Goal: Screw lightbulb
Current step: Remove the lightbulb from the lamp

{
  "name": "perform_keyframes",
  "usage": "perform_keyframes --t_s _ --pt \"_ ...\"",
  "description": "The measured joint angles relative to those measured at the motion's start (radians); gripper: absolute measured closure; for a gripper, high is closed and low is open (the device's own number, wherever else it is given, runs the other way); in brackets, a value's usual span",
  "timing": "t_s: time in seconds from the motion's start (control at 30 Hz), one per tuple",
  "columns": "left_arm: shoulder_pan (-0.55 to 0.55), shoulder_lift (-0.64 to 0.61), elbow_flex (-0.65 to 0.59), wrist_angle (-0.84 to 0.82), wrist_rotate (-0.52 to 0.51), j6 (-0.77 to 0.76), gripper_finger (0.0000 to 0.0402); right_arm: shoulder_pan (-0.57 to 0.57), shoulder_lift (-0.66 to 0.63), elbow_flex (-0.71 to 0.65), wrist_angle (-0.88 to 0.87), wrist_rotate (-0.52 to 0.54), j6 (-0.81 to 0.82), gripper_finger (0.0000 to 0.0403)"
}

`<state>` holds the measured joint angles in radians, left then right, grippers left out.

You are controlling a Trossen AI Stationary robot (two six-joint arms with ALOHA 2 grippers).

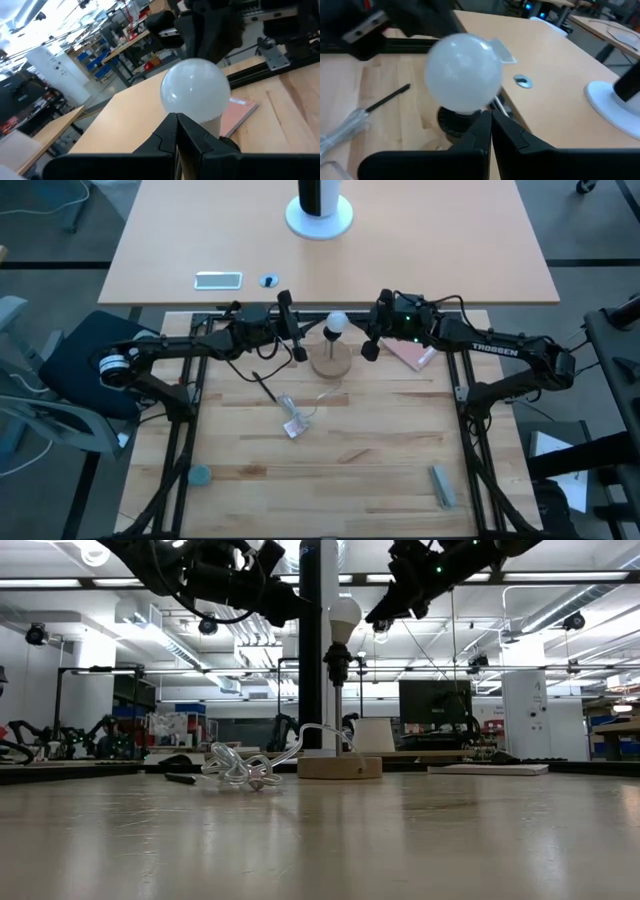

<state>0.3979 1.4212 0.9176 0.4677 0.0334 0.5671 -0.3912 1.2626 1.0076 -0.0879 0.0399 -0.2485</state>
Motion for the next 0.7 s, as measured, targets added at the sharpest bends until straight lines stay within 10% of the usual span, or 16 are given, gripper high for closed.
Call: perform_keyframes --t_s 0.4,0.7 --pt "0.001 0.006 0.0 -0.08 -0.083 -0.027 0.0401 -0.015 0.015 -0.178 0.266 -0.123 0.004 0.0391" --pt "0.001 0.064 0.0 -0.046 -0.07 -0.048 0.0401 -0.016 0.068 -0.222 0.453 -0.085 0.019 0.0297"
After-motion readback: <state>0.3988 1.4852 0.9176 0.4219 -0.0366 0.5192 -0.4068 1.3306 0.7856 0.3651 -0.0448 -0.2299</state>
